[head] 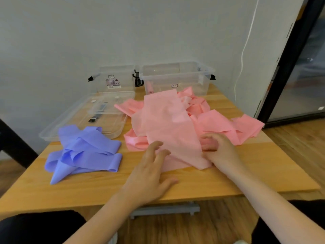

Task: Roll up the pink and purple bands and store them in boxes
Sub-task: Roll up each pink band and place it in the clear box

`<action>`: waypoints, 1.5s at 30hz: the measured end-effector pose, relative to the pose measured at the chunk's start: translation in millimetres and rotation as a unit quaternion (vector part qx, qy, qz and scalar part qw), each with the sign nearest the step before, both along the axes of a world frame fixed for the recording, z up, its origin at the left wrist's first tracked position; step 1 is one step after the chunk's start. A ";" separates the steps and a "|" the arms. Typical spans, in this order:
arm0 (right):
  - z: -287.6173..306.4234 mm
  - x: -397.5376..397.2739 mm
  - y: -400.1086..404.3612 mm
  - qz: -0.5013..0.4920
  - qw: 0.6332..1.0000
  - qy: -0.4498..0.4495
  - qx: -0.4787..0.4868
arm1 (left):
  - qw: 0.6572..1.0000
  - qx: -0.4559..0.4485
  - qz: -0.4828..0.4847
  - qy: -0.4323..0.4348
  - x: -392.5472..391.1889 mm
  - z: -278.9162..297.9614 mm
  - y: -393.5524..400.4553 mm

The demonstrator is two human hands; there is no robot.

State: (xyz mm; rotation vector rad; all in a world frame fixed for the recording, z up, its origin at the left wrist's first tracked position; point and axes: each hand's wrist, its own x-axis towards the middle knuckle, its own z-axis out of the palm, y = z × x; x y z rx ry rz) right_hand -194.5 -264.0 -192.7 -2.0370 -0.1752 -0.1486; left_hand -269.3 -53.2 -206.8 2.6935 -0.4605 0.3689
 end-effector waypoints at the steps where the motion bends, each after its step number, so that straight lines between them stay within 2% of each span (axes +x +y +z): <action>1: -0.5 -1.0 -1.9 0.008 0.995 -0.066 -0.073 | 1.000 0.012 -0.001 0.010 0.1 -0.3 0.6; 3: -0.9 -3.5 -7.1 0.041 0.980 -0.132 -0.140 | 0.999 0.042 -0.004 0.027 2.4 -2.0 0.8; 6: -0.9 -8.6 -14.4 0.121 0.957 -0.176 -0.195 | 0.994 0.101 -0.015 0.049 4.7 -3.0 1.1; 10: -3.3 -14.0 -20.0 0.224 0.908 -0.189 -0.299 | 0.988 0.133 -0.024 0.071 -4.1 1.7 0.4; 13: -7.7 -15.1 -22.8 0.218 0.896 -0.195 -0.334 | 0.990 0.129 0.001 0.056 -10.4 7.7 2.2; 16: -10.8 -16.3 -23.1 0.207 0.899 -0.210 -0.323 | 0.988 0.155 0.004 -0.021 -11.4 9.4 5.0; 22: -10.9 -27.9 -13.5 0.200 0.897 -0.236 -0.315 | 0.996 0.062 -0.021 -0.068 -7.1 0.9 9.6; 28: -9.2 -30.2 -14.9 0.221 0.914 -0.204 -0.274 | 0.995 -0.094 -0.023 -0.036 -9.1 1.0 13.9; 33: -9.6 -26.2 -11.4 0.214 0.936 -0.152 -0.235 | 0.997 -0.055 -0.002 -0.047 -8.6 -0.5 8.5; 38: -7.2 -24.0 -4.8 0.200 0.942 -0.111 -0.246 | 0.999 -0.038 -0.006 0.014 -7.3 1.9 7.1; 43: 2.1 -24.9 -9.4 0.236 0.938 -0.064 -0.245 | 0.987 -0.146 0.068 0.003 -5.7 3.9 4.1; 45: 6.2 -25.0 -11.6 0.219 0.949 -0.050 -0.223 | 0.985 -0.153 0.082 0.012 -5.6 4.4 5.0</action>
